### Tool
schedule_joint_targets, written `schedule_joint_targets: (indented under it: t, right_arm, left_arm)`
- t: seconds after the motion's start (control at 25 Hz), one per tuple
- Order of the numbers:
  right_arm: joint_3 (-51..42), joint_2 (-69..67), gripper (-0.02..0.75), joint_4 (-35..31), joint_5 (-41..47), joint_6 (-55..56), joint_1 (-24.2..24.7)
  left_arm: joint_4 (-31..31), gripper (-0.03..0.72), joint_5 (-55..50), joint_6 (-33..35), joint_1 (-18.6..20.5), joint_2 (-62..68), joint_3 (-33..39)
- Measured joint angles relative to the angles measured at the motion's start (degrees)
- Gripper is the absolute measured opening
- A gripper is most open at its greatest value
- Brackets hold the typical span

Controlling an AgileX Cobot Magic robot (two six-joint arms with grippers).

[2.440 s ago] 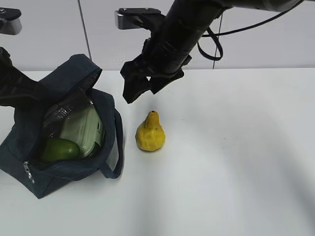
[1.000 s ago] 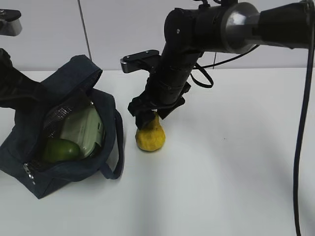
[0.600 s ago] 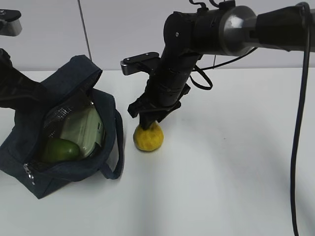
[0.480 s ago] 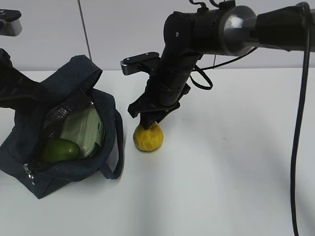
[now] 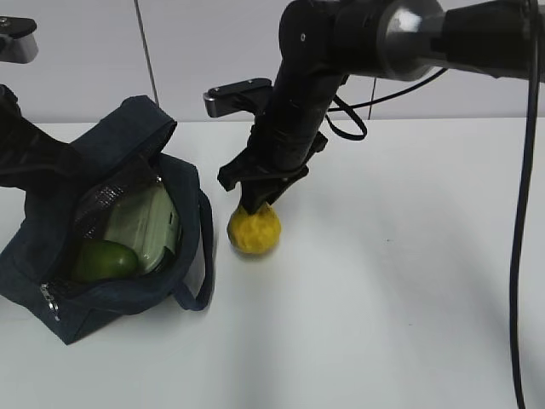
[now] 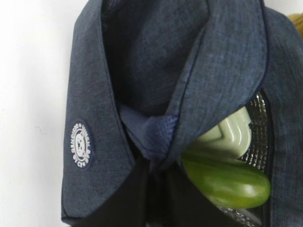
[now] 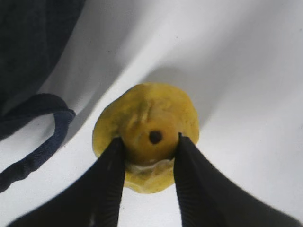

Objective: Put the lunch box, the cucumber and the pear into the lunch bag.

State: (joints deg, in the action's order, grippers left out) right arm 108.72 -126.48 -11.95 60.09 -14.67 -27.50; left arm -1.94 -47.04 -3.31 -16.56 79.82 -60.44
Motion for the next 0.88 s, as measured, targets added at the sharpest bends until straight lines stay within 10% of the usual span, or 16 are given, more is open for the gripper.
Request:
schedule_joint_targets:
  t: [0.88]
  right_arm:
    - [15.7, 4.2, 0.260, -5.4, 11.3, 2.8, 0.0]
  left_arm:
    - [0.0, 0.001, -0.2, 0.0, 0.0, 0.0, 0.0]
